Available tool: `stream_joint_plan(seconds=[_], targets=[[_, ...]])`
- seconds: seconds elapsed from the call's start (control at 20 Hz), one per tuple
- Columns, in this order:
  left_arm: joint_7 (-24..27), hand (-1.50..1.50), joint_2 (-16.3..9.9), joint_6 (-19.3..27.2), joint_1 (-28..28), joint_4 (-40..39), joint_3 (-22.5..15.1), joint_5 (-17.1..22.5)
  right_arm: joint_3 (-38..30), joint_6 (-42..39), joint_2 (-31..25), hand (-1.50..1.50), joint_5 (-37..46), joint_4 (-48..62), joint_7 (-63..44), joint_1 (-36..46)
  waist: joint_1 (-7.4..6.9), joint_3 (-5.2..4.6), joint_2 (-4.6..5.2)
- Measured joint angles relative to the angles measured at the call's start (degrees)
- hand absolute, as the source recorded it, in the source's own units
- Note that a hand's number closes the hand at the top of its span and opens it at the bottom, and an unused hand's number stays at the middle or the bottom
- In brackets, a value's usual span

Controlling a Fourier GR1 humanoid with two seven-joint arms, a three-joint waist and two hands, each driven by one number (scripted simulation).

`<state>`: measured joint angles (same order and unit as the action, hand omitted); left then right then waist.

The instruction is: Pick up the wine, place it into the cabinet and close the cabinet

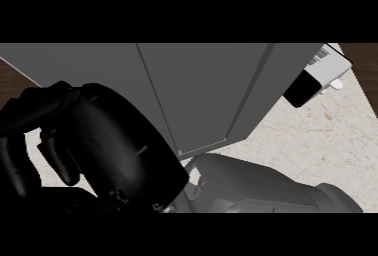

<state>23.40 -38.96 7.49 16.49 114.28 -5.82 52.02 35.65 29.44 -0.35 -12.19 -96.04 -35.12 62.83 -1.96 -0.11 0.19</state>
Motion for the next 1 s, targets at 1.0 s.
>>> stream_joint_plan(seconds=[1.0], targets=[[-3.8,-1.50,2.9,-1.0,-1.7,-0.3,3.2,-2.5,-14.2,-17.0,0.2,1.50,-1.9,30.0,19.6,7.9,0.12,-0.33,-1.60]])
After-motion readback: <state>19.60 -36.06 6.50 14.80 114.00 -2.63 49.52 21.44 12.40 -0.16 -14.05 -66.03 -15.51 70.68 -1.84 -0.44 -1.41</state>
